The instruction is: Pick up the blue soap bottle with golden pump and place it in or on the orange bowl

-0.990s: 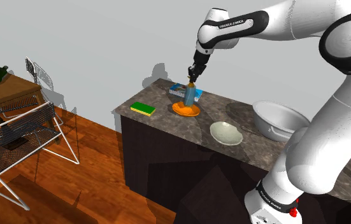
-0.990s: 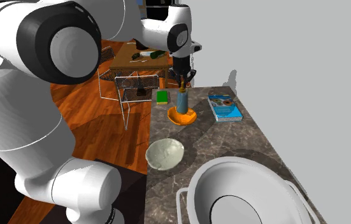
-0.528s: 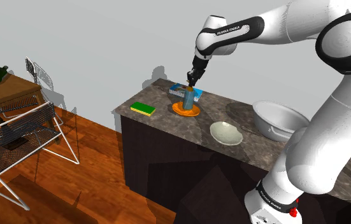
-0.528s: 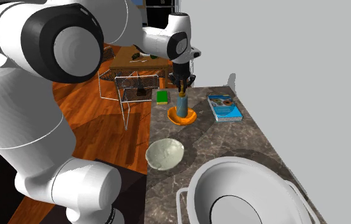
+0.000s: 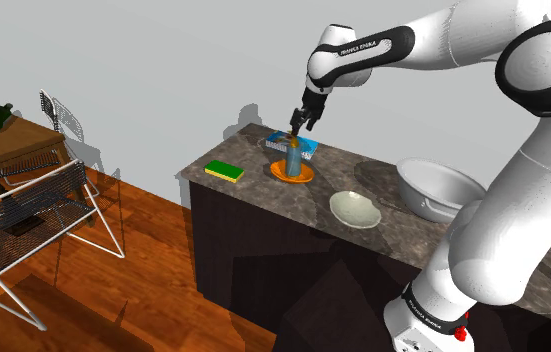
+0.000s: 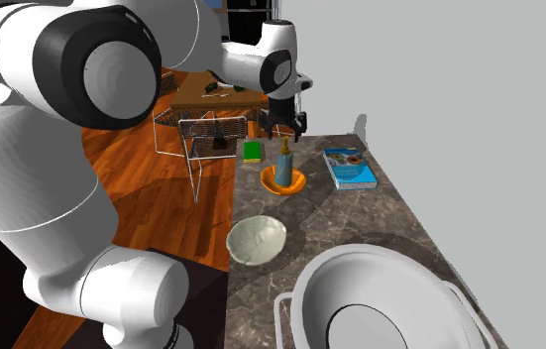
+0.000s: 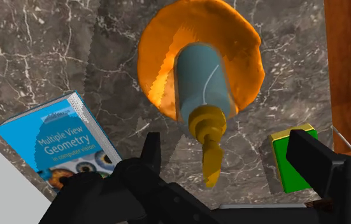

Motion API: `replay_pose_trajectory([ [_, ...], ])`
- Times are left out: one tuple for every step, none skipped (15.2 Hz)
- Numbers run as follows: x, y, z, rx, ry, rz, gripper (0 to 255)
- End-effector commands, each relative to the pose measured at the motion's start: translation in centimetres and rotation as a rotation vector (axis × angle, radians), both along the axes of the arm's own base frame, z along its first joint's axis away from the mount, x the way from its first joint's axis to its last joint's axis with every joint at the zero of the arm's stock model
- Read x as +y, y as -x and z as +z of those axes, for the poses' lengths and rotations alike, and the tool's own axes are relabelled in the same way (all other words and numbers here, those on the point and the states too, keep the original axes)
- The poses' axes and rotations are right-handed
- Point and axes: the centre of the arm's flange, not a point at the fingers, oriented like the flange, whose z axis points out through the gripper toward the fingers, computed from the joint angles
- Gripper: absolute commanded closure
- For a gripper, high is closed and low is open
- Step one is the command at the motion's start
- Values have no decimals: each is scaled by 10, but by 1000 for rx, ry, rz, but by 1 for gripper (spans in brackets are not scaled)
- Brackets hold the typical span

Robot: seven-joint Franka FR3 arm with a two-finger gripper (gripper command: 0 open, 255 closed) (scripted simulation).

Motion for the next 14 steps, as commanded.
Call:
replay_pose_trajectory([
  [0, 0, 0, 0, 0, 0, 0],
  [0, 0, 0, 0, 0, 0, 0],
  [0, 2, 13, 0, 0, 0, 0],
  [0, 4, 26, 0, 0, 0, 0],
  [0, 7, 39, 0, 0, 0, 0],
  [0, 8, 49, 0, 0, 0, 0],
  [0, 8, 49, 0, 0, 0, 0],
  [0, 8, 49, 0, 0, 0, 0],
  [0, 8, 49, 0, 0, 0, 0],
  [0, 8, 49, 0, 0, 0, 0],
  [0, 8, 49, 0, 0, 0, 0],
  [0, 8, 49, 0, 0, 0, 0],
  [0, 8, 49, 0, 0, 0, 0],
  [0, 8, 49, 0, 0, 0, 0],
])
